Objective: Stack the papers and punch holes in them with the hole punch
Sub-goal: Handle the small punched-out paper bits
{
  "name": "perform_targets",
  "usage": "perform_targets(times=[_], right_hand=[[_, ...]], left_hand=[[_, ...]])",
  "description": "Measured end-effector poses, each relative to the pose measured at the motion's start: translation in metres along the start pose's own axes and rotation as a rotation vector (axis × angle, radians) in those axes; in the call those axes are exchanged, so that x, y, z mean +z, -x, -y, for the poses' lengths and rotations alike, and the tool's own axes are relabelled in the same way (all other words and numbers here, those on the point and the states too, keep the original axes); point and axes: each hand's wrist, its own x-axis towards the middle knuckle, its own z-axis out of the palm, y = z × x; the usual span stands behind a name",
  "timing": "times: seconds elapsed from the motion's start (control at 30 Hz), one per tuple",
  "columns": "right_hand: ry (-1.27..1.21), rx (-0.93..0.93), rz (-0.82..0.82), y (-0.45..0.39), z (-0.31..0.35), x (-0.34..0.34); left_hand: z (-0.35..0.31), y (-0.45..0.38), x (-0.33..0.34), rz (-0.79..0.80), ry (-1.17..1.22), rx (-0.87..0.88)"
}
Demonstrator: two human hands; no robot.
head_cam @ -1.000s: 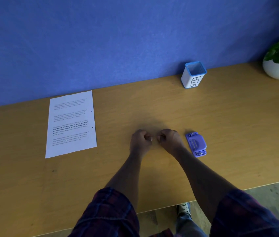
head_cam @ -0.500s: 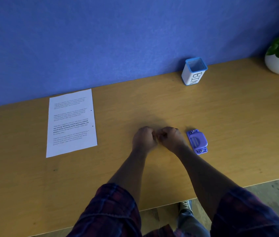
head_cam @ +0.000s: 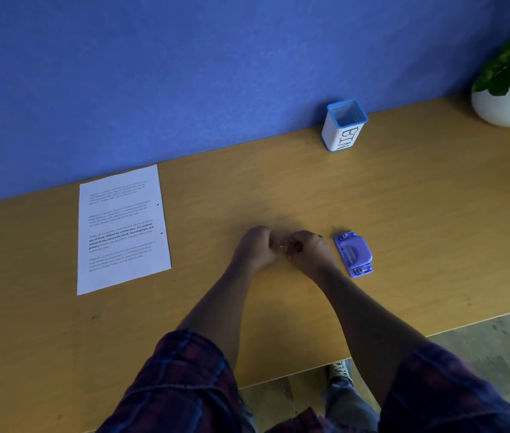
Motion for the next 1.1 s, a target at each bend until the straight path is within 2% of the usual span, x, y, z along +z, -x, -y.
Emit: perform_targets(times=[0.17,0.43,0.6,0.77,0.9,0.97,1.07,1.1], right_hand=[[0.033,0.035,0.013,-0.003,0.001,0.003],[0.165,-0.052,0.047,0.002,0.005,-0.002],[0.441,-0.192,0.083,0.002,0.014,0.002],[0.578,-0.276,0.095,-0.001,0.018,-0.001],[0.761,-0.423,0.133,-0.001,0.022,0.003],[0.849,-0.511,0.102,-0.003,0.023,0.002],[0.979,-0.584,0.263,-0.007,0.035,0.0],[0.983,-0.604,0.262,-0.012,0.035,0.0]], left_hand=[[0.009,0.002,-0.005,-0.042,0.204,-0.053],[0.009,0.002,0.0,-0.064,0.192,-0.046],[0.006,0.002,0.001,-0.052,0.139,-0.063],[0.009,0.0,-0.004,-0.001,0.147,-0.078],[0.01,0.005,-0.003,-0.12,0.212,-0.155],[0.012,0.005,0.0,-0.175,0.29,-0.221],[0.016,0.002,0.0,-0.17,0.365,-0.234],[0.017,0.002,-0.001,-0.163,0.374,-0.225]])
